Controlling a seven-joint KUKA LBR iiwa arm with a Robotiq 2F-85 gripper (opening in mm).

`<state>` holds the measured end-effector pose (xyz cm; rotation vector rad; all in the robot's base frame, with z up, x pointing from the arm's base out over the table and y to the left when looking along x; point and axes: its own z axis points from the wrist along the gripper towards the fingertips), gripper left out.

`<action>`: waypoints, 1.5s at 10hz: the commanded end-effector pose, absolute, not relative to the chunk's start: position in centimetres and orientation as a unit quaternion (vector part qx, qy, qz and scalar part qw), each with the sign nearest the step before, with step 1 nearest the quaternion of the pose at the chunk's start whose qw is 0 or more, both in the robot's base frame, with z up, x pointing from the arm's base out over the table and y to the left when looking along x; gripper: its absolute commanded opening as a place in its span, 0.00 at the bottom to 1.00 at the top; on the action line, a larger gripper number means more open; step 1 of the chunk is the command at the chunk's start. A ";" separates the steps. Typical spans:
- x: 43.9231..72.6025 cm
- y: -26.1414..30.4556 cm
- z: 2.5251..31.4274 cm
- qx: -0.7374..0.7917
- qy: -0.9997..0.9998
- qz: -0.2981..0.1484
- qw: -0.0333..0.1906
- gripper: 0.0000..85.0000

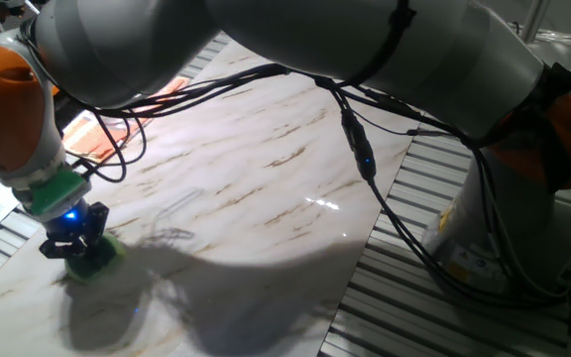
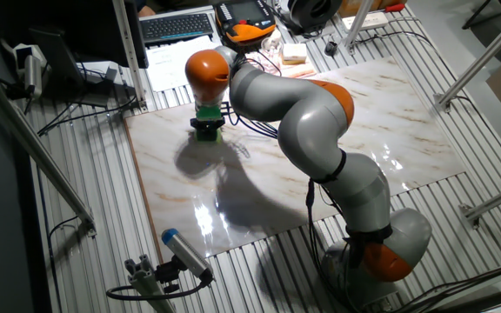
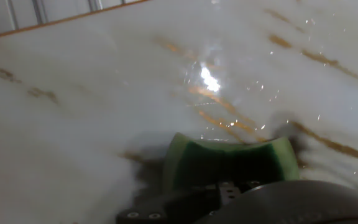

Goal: Clean the tabletop with a sponge

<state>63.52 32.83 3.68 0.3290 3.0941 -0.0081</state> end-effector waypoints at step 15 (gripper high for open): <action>64.0 25.9 4.5 0.034 0.999 0.003 0.012 0.00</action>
